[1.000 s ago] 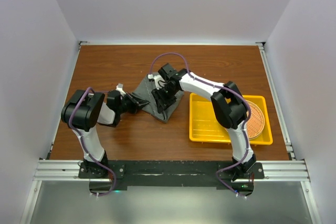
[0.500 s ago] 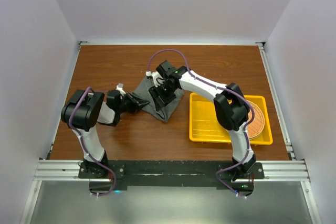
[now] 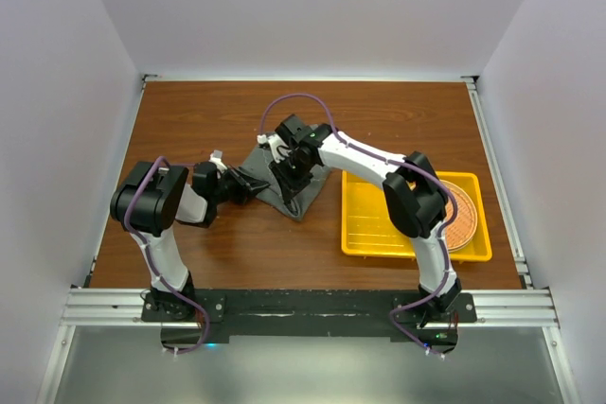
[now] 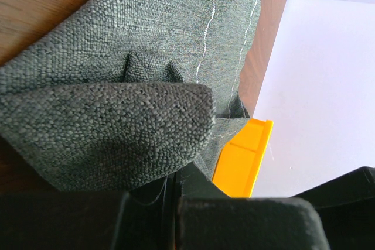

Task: Fold the napkin, place the utensils inside, and roll it up
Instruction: Roll the napkin with the utensil

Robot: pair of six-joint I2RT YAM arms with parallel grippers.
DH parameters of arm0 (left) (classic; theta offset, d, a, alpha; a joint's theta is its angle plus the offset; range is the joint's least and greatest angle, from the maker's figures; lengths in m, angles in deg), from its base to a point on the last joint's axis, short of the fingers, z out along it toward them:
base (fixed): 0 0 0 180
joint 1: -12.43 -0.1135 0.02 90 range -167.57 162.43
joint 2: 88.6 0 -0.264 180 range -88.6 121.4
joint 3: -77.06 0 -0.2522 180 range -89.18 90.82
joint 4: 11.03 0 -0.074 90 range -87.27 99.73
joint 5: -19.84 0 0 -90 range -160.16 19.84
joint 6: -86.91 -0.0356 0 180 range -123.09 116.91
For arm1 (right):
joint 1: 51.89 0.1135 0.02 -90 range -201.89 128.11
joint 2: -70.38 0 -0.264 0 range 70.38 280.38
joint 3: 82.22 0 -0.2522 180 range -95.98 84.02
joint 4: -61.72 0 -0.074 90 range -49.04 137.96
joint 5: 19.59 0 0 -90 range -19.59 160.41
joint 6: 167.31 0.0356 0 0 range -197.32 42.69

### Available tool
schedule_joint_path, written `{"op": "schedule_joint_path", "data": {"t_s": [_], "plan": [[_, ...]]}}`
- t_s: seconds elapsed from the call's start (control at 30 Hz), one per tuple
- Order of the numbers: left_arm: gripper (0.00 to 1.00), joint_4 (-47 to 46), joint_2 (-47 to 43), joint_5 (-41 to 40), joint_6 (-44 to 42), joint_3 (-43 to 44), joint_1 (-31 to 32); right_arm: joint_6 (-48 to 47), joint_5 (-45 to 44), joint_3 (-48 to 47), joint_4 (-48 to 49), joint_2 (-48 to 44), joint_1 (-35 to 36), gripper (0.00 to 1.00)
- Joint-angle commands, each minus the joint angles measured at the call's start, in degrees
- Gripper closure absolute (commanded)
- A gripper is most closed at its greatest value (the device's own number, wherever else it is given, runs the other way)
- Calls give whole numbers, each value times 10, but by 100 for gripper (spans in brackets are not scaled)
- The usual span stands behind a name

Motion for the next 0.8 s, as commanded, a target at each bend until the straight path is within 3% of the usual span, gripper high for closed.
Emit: {"op": "schedule_joint_path", "data": {"t_s": [0.0,0.17,0.4,0.77], "plan": [[100,126,37,-60,-35,-15,-3,-11,-39,12,2,-12,-3,85],[100,128,37,-58,-37,-14,-3,7,-31,44,44,-8,-4,97],[100,130,37,-61,-35,-13,-3,36,-11,96,88,-11,-3,90],[100,142,36,-57,-34,-10,-3,-15,-70,37,20,-78,-1,43]]}}
